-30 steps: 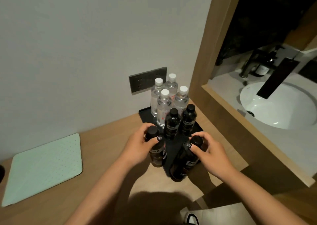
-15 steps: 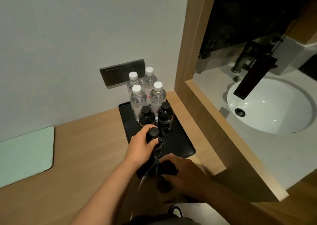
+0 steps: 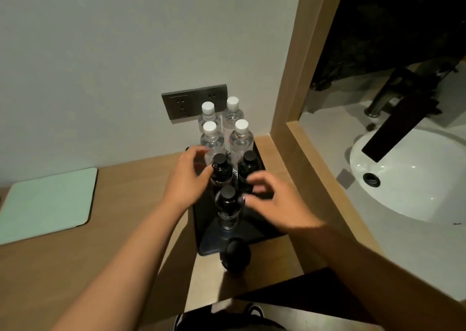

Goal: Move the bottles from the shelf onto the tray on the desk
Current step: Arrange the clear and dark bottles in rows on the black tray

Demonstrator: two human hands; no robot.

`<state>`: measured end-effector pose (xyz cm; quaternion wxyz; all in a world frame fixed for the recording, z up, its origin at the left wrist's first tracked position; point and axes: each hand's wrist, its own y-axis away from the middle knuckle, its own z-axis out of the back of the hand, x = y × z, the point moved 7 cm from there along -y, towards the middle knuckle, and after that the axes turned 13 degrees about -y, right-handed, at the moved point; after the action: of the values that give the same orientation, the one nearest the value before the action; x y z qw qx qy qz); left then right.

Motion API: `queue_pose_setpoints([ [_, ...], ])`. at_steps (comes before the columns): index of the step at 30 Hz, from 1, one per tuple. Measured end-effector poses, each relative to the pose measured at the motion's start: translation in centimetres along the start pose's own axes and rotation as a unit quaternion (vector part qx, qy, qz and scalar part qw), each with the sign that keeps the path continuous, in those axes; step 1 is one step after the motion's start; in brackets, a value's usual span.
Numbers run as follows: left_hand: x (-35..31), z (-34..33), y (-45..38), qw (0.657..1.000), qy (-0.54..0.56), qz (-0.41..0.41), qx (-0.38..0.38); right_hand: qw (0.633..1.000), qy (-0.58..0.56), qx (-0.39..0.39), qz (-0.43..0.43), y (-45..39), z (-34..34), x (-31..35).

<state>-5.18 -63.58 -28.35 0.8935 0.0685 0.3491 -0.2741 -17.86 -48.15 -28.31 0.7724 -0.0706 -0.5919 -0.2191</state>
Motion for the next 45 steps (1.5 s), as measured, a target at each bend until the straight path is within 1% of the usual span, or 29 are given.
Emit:
queue_pose_setpoints([
  [2, -0.7, -0.6, -1.8, 0.995, -0.090, -0.028, 0.045, 0.996, 0.054, -0.058, 0.040, -3.2, 2.0, 1.5],
  [3, -1.2, -1.2, -2.4, 0.987, -0.134, -0.043, 0.072, 0.993, 0.089, -0.066, 0.040, -4.8, 2.4, 1.7],
  [4, -1.7, -1.8, -2.8, 0.977, -0.177, -0.059, 0.100, 0.990, 0.126, -0.060, 0.031, -6.4, 2.5, 1.4],
  [6, -2.3, -2.9, -3.2, 0.952, -0.259, -0.088, 0.140, 0.982, 0.185, -0.024, 0.002, -8.8, 1.8, 0.2],
  [7, -2.6, -3.2, -3.2, 0.941, -0.291, -0.100, 0.145, 0.980, 0.199, -0.002, -0.008, -9.5, 1.3, -0.5],
  [9, -2.8, -3.4, -3.4, 0.930, -0.323, -0.107, 0.136, 0.978, 0.209, 0.021, -0.018, -10.3, 0.5, -1.6],
  [15, -2.8, -3.4, -3.0, 0.928, -0.327, -0.113, 0.138, 0.976, 0.218, -0.008, 0.010, -10.3, 0.4, -1.4],
  [22, -2.7, -3.1, -3.2, 0.921, -0.343, -0.124, 0.134, 0.975, 0.223, -0.004, -0.007, -9.8, 0.8, -0.2],
  [23, -3.0, -2.4, -3.4, 0.929, -0.332, -0.119, 0.109, 0.973, 0.230, -0.010, -0.008, -9.9, 1.2, 0.4],
  [24, -3.4, -1.2, -3.7, 0.943, -0.307, -0.108, 0.065, 0.970, 0.242, -0.018, -0.007, -9.9, 1.8, 1.2],
  [26, -4.0, 1.9, -4.5, 0.964, -0.246, -0.081, -0.054, 0.963, 0.264, -0.054, 0.008, -10.2, 3.2, 3.3],
  [27, -4.2, 2.9, -5.0, 0.967, -0.227, -0.073, -0.091, 0.961, 0.265, -0.078, 0.023, -10.5, 3.9, 4.3],
  [28, -4.5, 3.3, -5.5, 0.969, -0.217, -0.070, -0.097, 0.960, 0.260, -0.097, 0.035, -10.8, 4.4, 5.3],
  [29, -4.6, 3.0, -6.3, 0.973, -0.209, -0.070, -0.070, 0.962, 0.249, -0.105, 0.044, -11.3, 4.5, 6.0],
  [30, -4.6, 2.1, -6.9, 0.977, -0.201, -0.064, -0.023, 0.965, 0.237, -0.099, 0.049, -11.7, 4.3, 6.5],
  [32, -4.0, -0.1, -7.9, 0.975, -0.206, -0.044, 0.072, 0.971, 0.228, -0.066, 0.039, -12.7, 3.3, 6.7],
  [33, -3.6, -1.0, -8.2, 0.970, -0.220, -0.039, 0.100, 0.971, 0.233, -0.048, 0.027, -13.1, 2.7, 6.4],
  [34, -3.2, -1.5, -8.5, 0.965, -0.233, -0.038, 0.111, 0.970, 0.240, -0.033, 0.016, -13.5, 2.2, 5.9],
  [36, -2.9, -1.6, -8.9, 0.965, -0.241, -0.040, 0.095, 0.969, 0.248, -0.015, -0.001, -13.9, 1.5, 4.7],
  [40, -3.1, -1.1, -9.0, 0.971, -0.227, -0.052, 0.063, 0.975, 0.220, -0.029, -0.030, -13.9, 1.5, 3.0],
  [45, -3.0, -1.3, -9.4, 0.967, -0.241, -0.053, 0.070, 0.975, 0.216, -0.022, -0.056, -14.3, 2.1, 2.7],
])
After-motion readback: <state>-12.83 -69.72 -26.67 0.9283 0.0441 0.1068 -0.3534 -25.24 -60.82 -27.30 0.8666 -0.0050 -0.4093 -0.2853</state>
